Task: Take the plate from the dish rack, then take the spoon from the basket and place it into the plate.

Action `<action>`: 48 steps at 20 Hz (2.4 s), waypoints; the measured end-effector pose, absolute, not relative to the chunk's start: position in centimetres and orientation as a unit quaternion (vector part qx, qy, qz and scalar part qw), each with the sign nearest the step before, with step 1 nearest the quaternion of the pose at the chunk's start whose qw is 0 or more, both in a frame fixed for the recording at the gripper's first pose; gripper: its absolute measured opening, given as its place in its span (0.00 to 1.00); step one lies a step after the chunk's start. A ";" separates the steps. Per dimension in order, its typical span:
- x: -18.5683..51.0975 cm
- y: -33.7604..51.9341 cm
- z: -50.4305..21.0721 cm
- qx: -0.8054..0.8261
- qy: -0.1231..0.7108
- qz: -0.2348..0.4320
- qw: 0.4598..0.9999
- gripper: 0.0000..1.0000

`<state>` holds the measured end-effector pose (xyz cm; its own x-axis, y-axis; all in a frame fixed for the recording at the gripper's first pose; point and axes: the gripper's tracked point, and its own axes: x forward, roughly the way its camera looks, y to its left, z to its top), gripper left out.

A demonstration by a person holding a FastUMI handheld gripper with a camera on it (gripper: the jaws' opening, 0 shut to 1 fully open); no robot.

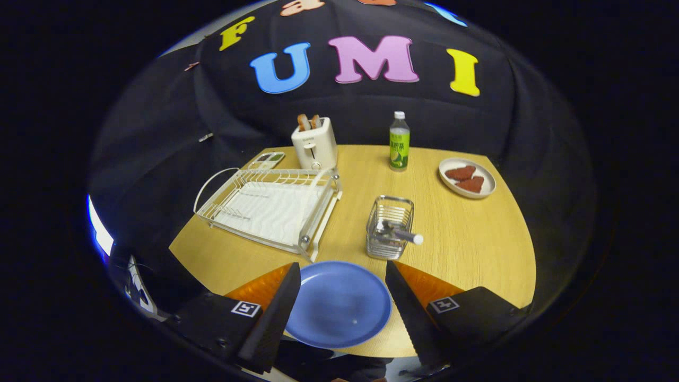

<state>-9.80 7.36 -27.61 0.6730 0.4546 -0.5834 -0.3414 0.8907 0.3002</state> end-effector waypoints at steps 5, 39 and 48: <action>-4.6 5.5 -23.6 0.057 0.288 0.194 0.936 0.99; -2.9 1.7 -30.7 0.121 0.400 0.125 0.900 0.12; -10.1 4.5 -25.4 0.150 0.379 0.192 0.893 0.12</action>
